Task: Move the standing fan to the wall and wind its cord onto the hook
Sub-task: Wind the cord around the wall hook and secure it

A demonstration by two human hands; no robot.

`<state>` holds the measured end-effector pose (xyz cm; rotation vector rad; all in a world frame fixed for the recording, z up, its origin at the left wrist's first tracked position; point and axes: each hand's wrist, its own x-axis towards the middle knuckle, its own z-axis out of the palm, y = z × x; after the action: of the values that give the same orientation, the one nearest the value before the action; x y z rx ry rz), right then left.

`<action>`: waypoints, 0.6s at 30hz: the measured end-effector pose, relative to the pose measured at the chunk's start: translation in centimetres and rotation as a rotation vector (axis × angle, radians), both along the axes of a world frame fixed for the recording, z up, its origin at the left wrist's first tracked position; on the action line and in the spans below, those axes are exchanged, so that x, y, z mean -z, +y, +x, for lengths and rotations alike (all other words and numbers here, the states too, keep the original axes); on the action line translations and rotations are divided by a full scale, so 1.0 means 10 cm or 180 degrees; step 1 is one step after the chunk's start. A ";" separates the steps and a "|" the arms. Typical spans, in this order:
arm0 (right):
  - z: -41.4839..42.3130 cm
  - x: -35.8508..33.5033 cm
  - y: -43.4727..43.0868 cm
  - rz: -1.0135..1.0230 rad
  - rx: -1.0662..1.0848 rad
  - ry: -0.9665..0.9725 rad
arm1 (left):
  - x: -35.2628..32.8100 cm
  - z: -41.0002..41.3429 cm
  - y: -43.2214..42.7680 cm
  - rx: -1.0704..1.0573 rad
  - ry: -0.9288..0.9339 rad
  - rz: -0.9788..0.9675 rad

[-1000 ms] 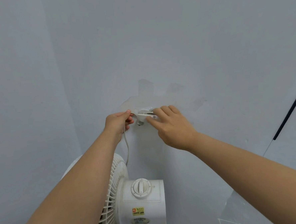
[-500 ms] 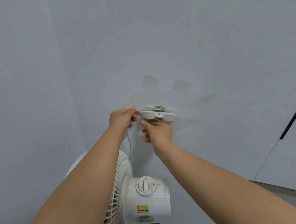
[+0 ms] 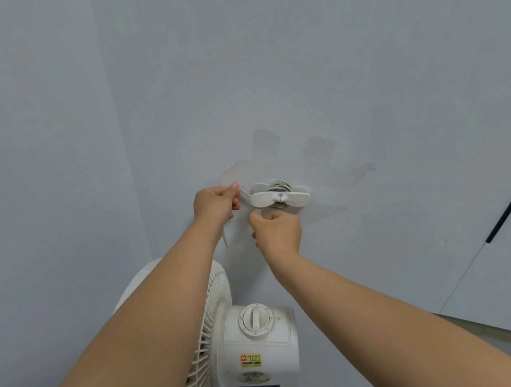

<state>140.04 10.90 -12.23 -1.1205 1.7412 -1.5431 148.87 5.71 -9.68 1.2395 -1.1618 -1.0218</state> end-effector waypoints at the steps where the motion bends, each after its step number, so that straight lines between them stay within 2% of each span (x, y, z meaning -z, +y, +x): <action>1: -0.03 0.01 0.00 0.0022 -0.0041 0.0045 | -0.01 0.00 0.01 0.0000 0.0015 -0.0016; 6: -0.19 -0.02 -0.05 0.0174 -0.0195 0.0451 | -0.07 0.01 0.05 0.0168 0.0162 -0.0241; 9: -0.24 -0.01 0.00 0.0300 -0.0421 0.0402 | -0.12 0.02 0.09 0.0412 0.0531 -0.0244; 13: -0.27 0.09 0.13 0.0662 -0.1190 0.0218 | -0.17 0.08 0.14 0.0931 0.1010 -0.0197; 18: -0.25 0.14 0.12 0.1036 -0.1993 0.0061 | -0.20 0.10 0.20 0.1191 0.1155 -0.0183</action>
<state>137.57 12.13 -13.65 -1.3361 1.3918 -0.8412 149.92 7.72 -7.65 0.7607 -1.1456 -1.4137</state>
